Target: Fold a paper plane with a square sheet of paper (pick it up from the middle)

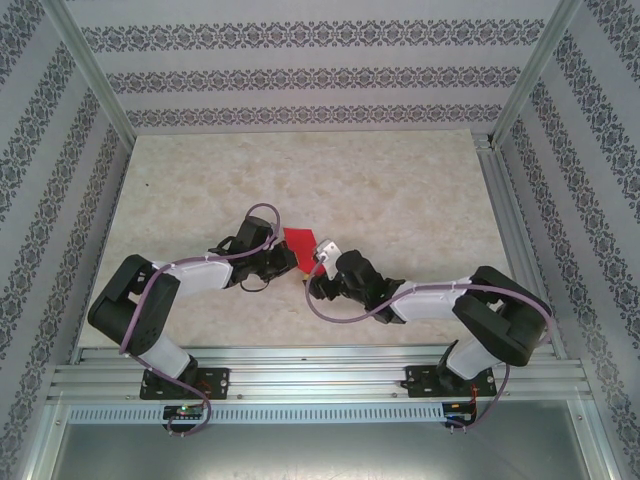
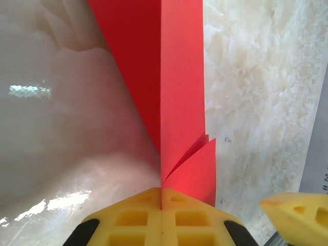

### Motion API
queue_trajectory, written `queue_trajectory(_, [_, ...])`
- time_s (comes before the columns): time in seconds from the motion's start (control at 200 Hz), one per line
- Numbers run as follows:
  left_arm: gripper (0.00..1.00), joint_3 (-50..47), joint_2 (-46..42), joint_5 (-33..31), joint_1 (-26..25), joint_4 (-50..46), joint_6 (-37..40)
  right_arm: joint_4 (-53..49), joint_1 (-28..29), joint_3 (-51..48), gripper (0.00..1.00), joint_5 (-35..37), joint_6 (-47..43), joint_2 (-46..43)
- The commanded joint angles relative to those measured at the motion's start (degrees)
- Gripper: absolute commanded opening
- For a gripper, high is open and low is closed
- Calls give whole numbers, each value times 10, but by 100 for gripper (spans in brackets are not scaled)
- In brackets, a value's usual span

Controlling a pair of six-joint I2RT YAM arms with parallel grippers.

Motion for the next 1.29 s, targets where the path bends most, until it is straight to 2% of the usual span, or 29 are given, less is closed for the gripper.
queue_trajectory(0.0, [6, 20, -18, -7, -11, -18, -15, 43, 25, 13, 64, 51, -80, 33])
queue_trajectory(0.4, [7, 24, -26, -6, -11, -27, -16, 103, 44, 26, 49, 124, -131, 118])
queue_trajectory(0.51, [6, 24, -25, -6, -11, -28, -15, 148, 46, 20, 46, 132, -145, 131])
queue_trajectory(0.789, [7, 26, -25, -3, -11, -30, -14, 177, 47, 32, 39, 140, -161, 157])
queue_trajectory(1.029, [7, 25, -25, -4, -11, -31, -15, 173, 46, 35, 22, 131, -158, 158])
queue_trajectory(1.164, [15, 22, -32, -12, -11, -33, -15, 167, 41, 32, 12, 118, -137, 156])
queue_trajectory(1.289, [30, 23, -47, -34, -10, -44, -11, 169, 32, 23, 6, 89, -105, 148])
